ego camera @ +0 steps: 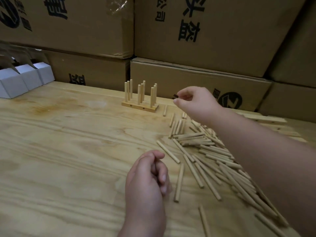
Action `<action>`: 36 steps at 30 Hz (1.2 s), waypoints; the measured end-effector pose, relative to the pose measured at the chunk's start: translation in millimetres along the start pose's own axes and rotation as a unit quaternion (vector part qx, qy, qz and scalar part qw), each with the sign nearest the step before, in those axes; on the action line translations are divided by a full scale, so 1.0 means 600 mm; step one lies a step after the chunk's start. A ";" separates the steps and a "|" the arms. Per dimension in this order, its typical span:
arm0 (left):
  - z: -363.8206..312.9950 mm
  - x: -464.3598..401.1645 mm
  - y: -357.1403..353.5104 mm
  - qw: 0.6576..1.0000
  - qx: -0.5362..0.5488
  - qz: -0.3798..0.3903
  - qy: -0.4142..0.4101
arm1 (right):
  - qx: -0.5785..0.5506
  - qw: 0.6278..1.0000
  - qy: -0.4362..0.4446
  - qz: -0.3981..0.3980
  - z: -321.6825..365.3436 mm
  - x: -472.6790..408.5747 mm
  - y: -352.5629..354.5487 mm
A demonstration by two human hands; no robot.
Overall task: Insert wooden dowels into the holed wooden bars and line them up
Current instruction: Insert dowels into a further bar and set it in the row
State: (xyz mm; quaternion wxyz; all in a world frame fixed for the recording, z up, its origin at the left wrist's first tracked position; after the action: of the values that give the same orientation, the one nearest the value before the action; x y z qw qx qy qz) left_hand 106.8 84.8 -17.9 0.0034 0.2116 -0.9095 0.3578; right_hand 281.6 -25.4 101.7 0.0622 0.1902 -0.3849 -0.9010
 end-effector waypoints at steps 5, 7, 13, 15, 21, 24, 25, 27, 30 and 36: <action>-0.015 0.030 -0.009 0.988 -0.120 0.022 -0.099 | -0.021 0.998 0.006 -0.061 0.013 0.207 0.079; -0.020 0.043 -0.016 0.965 -0.209 0.039 -0.155 | -0.021 0.996 -0.012 -0.091 0.001 0.290 0.105; -0.012 0.069 -0.038 0.871 -0.427 0.097 -0.221 | 0.005 0.973 -0.105 -0.204 -0.076 0.457 0.162; -0.006 0.077 -0.042 0.830 -0.500 0.130 -0.210 | 0.038 0.970 -0.110 -0.215 -0.096 0.487 0.169; 0.014 0.099 -0.054 0.750 -0.608 0.199 -0.168 | 0.168 0.967 -0.168 -0.090 -0.159 0.516 0.224; 0.017 0.110 -0.054 0.750 -0.601 0.209 -0.179 | 0.230 0.949 -0.216 0.022 -0.186 0.524 0.227; 0.019 0.113 -0.054 0.750 -0.600 0.215 -0.178 | 0.244 0.943 -0.220 0.046 -0.189 0.525 0.223; 0.026 0.120 -0.055 0.746 -0.600 0.231 -0.171 | 0.259 0.942 -0.208 0.055 -0.187 0.522 0.219; 0.037 0.134 -0.053 0.755 -0.588 0.244 -0.157 | 0.253 0.946 -0.202 0.033 -0.177 0.516 0.218; 0.038 0.139 -0.032 0.836 -0.507 0.184 -0.103 | 0.248 0.947 -0.205 0.021 -0.147 0.519 0.220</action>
State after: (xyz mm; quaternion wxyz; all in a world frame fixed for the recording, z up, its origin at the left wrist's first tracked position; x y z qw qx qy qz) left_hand 41.4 25.4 -9.1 -0.0493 0.0450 -0.9809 -0.1829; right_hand 25.1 -256.8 48.8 -0.0485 0.0029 -0.6045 -0.7951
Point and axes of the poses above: each hand's wrist, its own x-axis away from the middle knuckle, its own y-axis out of the back of the hand, z = x × y, the point moved 5 cm from there along -x, towards the middle knuckle, and after that the axes turned 3 degrees about y, right-handed, at the moved point
